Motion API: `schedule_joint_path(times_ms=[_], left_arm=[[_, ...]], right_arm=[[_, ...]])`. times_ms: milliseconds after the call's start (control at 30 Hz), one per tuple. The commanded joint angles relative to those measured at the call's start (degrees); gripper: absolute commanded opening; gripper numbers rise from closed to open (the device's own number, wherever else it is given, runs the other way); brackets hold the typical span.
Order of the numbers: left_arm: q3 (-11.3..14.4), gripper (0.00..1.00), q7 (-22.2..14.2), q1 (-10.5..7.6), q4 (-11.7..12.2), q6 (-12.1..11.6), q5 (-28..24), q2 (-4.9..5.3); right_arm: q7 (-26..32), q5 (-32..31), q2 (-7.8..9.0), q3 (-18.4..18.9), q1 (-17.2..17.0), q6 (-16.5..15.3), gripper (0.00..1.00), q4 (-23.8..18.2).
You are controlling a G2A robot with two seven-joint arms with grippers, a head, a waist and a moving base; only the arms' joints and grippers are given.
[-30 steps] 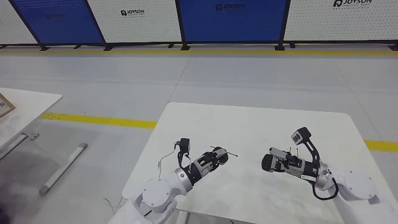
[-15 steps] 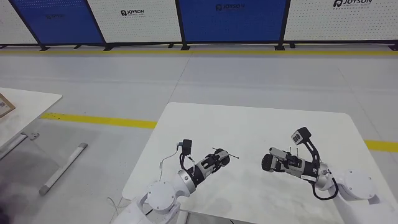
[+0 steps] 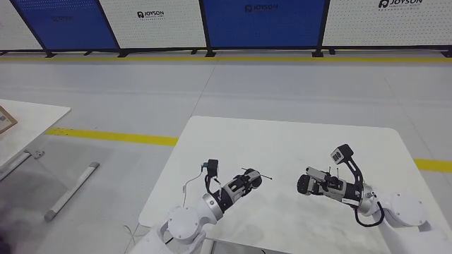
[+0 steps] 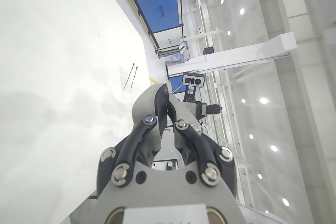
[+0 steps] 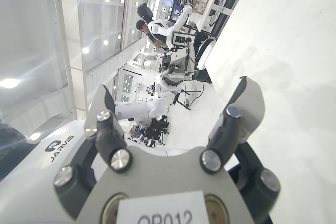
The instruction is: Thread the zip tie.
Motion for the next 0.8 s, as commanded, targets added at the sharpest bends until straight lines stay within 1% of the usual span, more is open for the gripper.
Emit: schedule_joint_path(times_ms=[0,233,267,300,367,467,600,633,667,700,767], left_arm=[[0.0,0.0,-0.1,0.04,0.0,0.0,-0.3,-0.01],[0.0,0.0,-0.1,0.04,0.0,0.0,-0.3,-0.01],[0.0,0.0,-0.1,0.04,0.0,0.0,-0.3,-0.01],[0.0,0.0,-0.1,0.04,0.0,0.0,-0.3,-0.01],[0.0,0.0,-0.1,0.04,0.0,0.0,-0.3,-0.01],[0.0,0.0,-0.1,0.04,0.0,0.0,-0.3,-0.01],[0.0,0.0,-0.1,0.04,0.0,0.0,-0.3,-0.01],[0.0,0.0,-0.1,0.04,0.0,0.0,-0.3,-0.01],[0.0,0.0,-0.1,0.04,0.0,0.0,-0.3,-0.01],[0.0,0.0,-0.1,0.04,0.0,0.0,-0.3,-0.01],[0.0,0.0,-0.1,0.04,0.0,0.0,-0.3,-0.01]], right_arm=[[0.0,0.0,0.0,0.0,0.0,0.0,1.0,0.0],[0.0,0.0,0.0,0.0,0.0,0.0,1.0,0.0],[-0.8,-1.1,0.06,0.1,0.1,0.5,1.0,-0.4],[-0.2,-2.9,0.23,0.3,0.5,1.4,1.0,-1.0],[0.3,-5.1,0.71,1.9,1.2,3.6,1.0,-1.4],[5.4,-11.6,1.59,2.7,2.9,6.3,1.0,-2.4],[8.0,-15.4,2.06,3.2,4.6,6.7,1.0,-1.7],[7.8,-16.7,2.12,3.1,5.1,6.9,1.0,-1.0],[6.3,-19.4,2.2,3.2,5.8,7.4,1.0,-0.2],[3.8,-19.9,2.04,2.9,6.0,6.9,1.0,0.0],[3.4,-18.9,1.94,3.0,5.9,6.5,1.0,0.0]])
